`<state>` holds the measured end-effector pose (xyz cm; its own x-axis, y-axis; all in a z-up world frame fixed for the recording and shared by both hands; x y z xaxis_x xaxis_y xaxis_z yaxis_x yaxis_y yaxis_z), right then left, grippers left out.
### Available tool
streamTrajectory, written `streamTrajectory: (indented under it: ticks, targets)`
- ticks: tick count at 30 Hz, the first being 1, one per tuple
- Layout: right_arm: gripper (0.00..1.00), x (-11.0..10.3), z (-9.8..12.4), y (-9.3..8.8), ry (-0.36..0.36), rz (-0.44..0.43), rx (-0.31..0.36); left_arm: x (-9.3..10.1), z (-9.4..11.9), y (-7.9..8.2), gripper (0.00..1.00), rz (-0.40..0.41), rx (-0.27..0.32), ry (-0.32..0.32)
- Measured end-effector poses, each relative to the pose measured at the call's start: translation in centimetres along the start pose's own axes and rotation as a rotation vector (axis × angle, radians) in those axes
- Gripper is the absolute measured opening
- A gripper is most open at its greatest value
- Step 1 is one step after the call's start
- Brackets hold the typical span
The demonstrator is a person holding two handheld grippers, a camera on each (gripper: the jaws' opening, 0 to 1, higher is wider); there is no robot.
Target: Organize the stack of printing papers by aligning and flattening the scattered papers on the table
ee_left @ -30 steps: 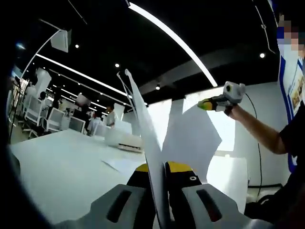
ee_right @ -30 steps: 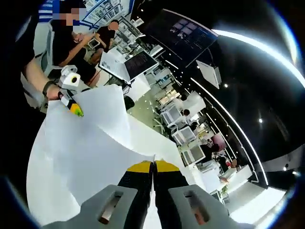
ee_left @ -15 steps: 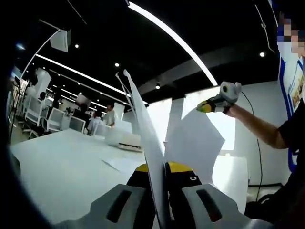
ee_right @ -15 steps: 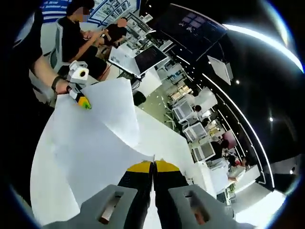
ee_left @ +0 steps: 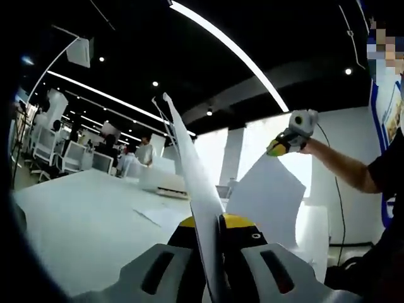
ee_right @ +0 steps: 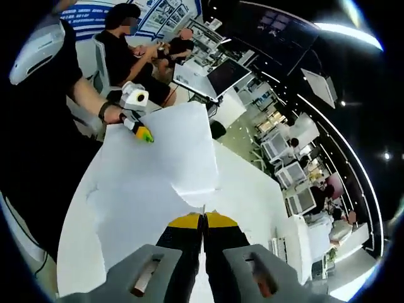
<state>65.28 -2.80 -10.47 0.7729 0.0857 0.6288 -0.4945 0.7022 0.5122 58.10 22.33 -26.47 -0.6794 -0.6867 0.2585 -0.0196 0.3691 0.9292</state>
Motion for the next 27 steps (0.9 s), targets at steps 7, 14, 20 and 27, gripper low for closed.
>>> streamTrajectory:
  ticks: [7, 14, 20, 27]
  targets:
    - [0.0, 0.5, -2.2, 1.0, -0.048, 0.03, 0.011, 0.0, 0.1, 0.0, 0.08, -0.002, 0.001, -0.001]
    - [0.0, 0.9, -3.8, 2.3, -0.111, 0.097, -0.014, 0.0, 0.0, -0.1, 0.08, -0.003, -0.001, -0.002]
    - [0.0, 0.6, -5.0, 3.2, -0.129, 0.114, 0.02, 0.0, 0.0, 0.0, 0.08, -0.01, 0.003, -0.007]
    - [0.0, 0.3, -5.8, 4.2, -0.118, 0.097, 0.064, 0.0, 0.0, 0.0, 0.09, -0.013, 0.006, -0.008]
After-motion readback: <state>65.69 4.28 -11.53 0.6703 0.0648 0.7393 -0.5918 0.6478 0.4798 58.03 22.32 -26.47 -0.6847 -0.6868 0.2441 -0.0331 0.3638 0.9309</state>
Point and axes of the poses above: the point that each gripper's makers call its tool centre point, and the gripper's own axes: z roughly backward along the fingers, x roughly to its right, y roughly out of its top, the point moved 5 cm from there along z, roughly backward along the fingers, and after that the axes turned 4 degrees about z, right-handed, at the moved point
